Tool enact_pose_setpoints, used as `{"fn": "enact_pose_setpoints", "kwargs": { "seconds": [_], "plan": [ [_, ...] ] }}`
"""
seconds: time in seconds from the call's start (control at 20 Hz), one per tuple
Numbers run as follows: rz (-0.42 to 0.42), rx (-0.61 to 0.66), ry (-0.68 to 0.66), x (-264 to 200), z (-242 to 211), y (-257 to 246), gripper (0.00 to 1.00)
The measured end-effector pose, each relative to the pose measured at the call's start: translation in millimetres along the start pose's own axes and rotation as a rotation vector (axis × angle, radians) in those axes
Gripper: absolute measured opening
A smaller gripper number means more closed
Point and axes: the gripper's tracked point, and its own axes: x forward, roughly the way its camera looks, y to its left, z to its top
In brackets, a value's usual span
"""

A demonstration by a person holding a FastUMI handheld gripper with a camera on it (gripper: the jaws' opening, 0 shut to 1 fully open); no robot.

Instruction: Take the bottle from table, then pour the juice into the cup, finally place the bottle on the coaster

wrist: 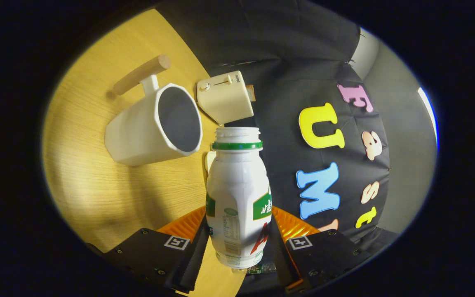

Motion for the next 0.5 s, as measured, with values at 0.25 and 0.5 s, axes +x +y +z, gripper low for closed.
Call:
{"fn": "enact_pose_setpoints", "kwargs": {
  "seconds": [0.25,0.5],
  "plan": [
    [-0.013,-0.064,0.001,0.0,1.5,-1.9,0.72],
    [-0.017,-0.126,0.007,3.5,2.1,-6.9,0.72]
  ]
}}
